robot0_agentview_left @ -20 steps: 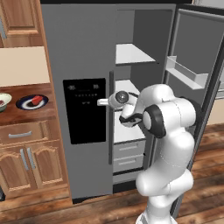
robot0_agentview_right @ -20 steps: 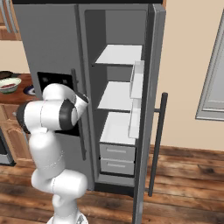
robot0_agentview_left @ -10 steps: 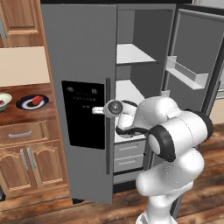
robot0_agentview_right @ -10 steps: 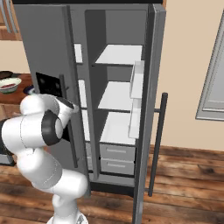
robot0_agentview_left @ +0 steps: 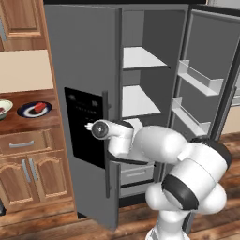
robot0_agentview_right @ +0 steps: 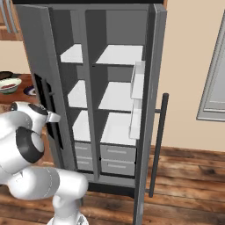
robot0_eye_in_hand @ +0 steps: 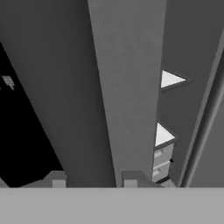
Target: Place one of the steaks on the plate and the other in the bowl. Then place the bowl in the fridge.
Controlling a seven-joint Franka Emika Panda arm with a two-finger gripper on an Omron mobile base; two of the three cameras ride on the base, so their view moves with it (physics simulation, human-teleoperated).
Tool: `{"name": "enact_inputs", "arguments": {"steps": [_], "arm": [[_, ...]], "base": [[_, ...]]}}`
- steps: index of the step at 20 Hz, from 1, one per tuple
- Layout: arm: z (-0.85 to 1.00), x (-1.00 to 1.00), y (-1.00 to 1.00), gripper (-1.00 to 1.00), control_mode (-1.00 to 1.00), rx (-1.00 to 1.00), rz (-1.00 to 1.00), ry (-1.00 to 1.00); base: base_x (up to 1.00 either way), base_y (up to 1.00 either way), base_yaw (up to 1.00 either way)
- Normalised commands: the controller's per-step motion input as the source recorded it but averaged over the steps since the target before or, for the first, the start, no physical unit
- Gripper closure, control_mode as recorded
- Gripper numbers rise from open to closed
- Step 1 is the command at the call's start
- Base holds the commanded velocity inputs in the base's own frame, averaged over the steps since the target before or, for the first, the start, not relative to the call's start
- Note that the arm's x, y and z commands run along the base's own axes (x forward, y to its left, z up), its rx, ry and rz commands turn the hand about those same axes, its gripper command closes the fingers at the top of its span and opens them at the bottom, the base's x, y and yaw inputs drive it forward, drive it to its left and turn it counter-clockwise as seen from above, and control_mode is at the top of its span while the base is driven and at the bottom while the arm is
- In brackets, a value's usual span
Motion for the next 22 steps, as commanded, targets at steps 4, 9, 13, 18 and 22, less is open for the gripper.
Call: {"name": "enact_inputs", "arguments": {"steps": [4, 9, 13, 18, 22], "arm": [[0.0, -0.61, 0.49, 1.0, -1.0, 0.0, -0.24, 0.0], [0.0, -0.21, 0.32, 1.0, -1.0, 0.0, -0.18, 0.0], [0.0, -0.15, 0.22, 1.0, -1.0, 0.0, -0.14, 0.0], [0.0, -0.09, 0.08, -1.0, -1.0, 0.0, -0.11, 0.0], [0.0, -0.03, 0.07, -1.0, -1.0, 0.0, -0.05, -0.02]], "base": [[0.0, 0.0, 0.0], [0.0, 0.0, 0.0], [0.0, 0.0, 0.0], [0.0, 0.0, 0.0], [0.0, 0.0, 0.0]]}}
